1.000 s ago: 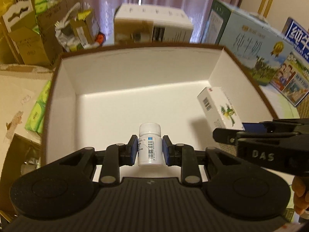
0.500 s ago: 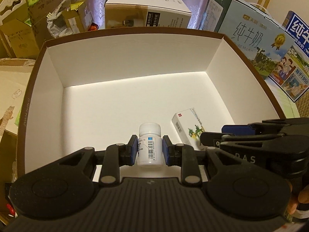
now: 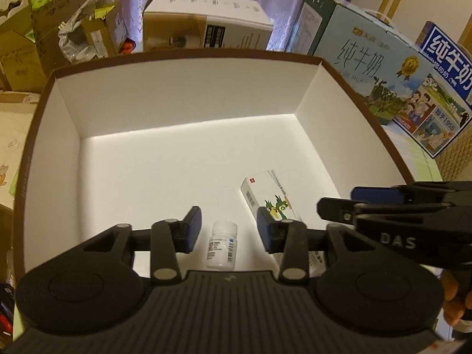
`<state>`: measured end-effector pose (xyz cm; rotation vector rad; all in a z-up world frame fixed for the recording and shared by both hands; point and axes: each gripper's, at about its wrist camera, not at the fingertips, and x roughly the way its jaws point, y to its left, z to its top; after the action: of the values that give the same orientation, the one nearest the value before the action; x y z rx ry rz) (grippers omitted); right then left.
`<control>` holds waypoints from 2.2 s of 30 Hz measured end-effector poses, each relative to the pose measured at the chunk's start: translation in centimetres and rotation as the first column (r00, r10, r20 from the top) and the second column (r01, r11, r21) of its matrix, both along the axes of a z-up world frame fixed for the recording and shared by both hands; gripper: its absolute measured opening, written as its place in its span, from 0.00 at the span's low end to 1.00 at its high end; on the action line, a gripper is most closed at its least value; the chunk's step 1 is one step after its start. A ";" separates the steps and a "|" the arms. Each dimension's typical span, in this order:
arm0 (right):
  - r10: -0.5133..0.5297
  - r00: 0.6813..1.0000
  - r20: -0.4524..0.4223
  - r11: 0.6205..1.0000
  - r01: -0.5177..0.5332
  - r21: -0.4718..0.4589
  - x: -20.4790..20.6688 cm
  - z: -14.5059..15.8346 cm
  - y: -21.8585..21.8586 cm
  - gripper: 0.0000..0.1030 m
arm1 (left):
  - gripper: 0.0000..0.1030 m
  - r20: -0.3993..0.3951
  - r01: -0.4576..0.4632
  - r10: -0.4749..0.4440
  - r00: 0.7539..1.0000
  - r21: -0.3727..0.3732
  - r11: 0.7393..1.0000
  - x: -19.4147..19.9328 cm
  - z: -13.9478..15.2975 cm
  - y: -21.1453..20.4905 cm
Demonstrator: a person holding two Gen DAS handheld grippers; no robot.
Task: Organize objects
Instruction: 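Carry both held items into the brown box and open both tools, then withdraw both tools from the box back toward the table items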
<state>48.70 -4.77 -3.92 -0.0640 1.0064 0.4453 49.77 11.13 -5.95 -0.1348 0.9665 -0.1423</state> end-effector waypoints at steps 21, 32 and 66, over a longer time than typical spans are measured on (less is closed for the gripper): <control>-0.105 0.984 0.146 0.984 0.082 0.157 -10.0 7.5 -2.7 0.49 | 0.48 0.156 -0.012 0.008 0.988 0.023 1.000 -7.9 7.8 2.5; -0.111 0.972 0.209 0.976 0.066 0.209 -15.3 10.2 -5.1 0.50 | 0.49 0.190 -0.018 0.011 0.982 0.037 0.999 -14.8 9.7 2.3; -0.176 0.984 0.023 0.977 0.172 0.123 -25.3 5.0 -10.1 0.50 | 0.51 0.048 0.046 -0.049 0.998 0.048 0.998 -25.0 5.9 -0.1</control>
<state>23.40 -14.83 1.05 0.1239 0.9411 0.3430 24.77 11.01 -0.07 -0.0653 0.9239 -0.1659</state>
